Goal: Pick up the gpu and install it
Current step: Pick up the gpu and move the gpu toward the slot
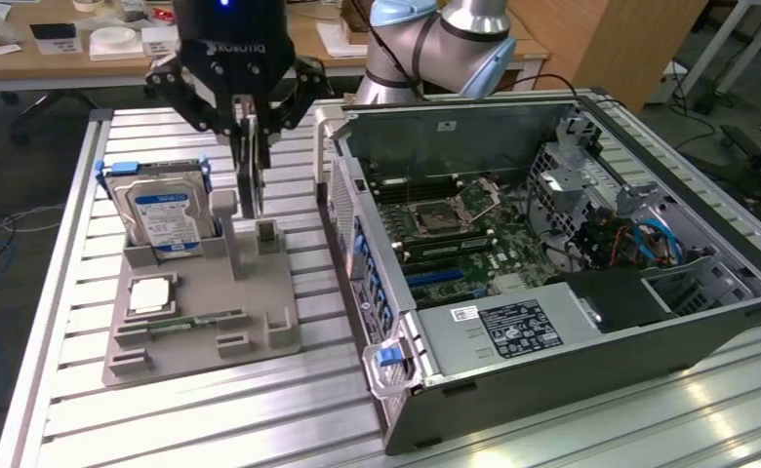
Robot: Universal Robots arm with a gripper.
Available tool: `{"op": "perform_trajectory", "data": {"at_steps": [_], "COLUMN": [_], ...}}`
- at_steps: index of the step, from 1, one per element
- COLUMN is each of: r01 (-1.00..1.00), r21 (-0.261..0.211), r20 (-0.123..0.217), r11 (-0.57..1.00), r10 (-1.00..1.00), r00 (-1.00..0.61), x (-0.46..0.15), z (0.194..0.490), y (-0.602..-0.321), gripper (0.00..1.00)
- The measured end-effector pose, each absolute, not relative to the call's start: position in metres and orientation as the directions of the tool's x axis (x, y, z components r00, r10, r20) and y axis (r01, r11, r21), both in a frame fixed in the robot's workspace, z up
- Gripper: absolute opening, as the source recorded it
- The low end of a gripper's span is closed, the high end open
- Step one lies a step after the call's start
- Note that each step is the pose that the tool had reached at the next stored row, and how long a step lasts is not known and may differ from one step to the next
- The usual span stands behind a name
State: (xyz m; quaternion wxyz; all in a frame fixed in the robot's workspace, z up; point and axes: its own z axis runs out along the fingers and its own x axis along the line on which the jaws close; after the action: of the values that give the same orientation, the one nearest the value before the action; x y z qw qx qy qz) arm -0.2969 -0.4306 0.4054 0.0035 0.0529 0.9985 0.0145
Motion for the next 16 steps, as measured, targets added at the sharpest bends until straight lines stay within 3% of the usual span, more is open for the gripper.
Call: {"op": "perform_trajectory", "data": {"at_steps": [10,16], "r01": [0.105,0.105], "r21": [0.03,0.032], "r20": [-0.005,-0.006], "r11": [0.994,0.994], "r10": [0.106,0.105], "r00": [-0.994,-0.994], "x": [-0.297,-0.297], "z": [0.451,0.454], "y": [-0.431,-0.431], "gripper": [0.28,0.28]}}
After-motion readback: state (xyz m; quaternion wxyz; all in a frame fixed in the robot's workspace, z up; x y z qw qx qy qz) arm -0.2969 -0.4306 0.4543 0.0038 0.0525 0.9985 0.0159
